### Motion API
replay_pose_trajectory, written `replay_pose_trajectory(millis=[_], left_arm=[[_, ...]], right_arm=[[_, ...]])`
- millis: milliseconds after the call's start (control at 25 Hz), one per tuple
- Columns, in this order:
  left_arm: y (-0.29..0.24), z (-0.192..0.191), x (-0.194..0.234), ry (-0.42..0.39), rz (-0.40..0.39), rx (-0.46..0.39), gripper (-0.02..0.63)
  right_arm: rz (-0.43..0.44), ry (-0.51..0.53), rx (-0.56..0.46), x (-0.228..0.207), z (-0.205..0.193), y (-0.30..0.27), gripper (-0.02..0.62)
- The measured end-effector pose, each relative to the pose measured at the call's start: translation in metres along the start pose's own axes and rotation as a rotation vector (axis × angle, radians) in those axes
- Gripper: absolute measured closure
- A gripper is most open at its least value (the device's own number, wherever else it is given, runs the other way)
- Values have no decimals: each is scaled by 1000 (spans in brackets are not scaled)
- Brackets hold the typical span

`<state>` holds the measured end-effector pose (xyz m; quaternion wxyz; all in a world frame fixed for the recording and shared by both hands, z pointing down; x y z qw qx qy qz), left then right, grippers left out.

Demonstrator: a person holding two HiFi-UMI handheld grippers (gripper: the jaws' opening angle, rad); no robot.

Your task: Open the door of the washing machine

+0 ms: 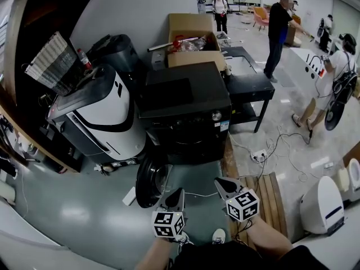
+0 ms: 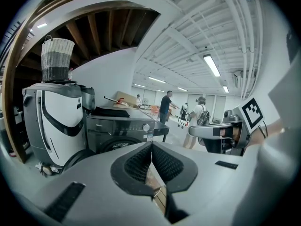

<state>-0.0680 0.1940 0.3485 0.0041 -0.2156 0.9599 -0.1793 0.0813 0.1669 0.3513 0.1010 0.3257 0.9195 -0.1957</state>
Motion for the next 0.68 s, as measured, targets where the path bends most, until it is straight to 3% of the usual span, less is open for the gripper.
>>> replay_pose_trajectory(millis=[680], left_arm=[[0,-2,-2,13,2,-9,584]], right_arm=[[-3,-2,-2,-2,-1,0,578]])
Point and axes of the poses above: the fingertips, and each gripper's own axes: y backward along the fingers, x to its left, z out of its top, the point moved 1 cm from there along y, backward along the fingers, and after that the axes turned 6 degrees about -y, right-handed, at the moved point
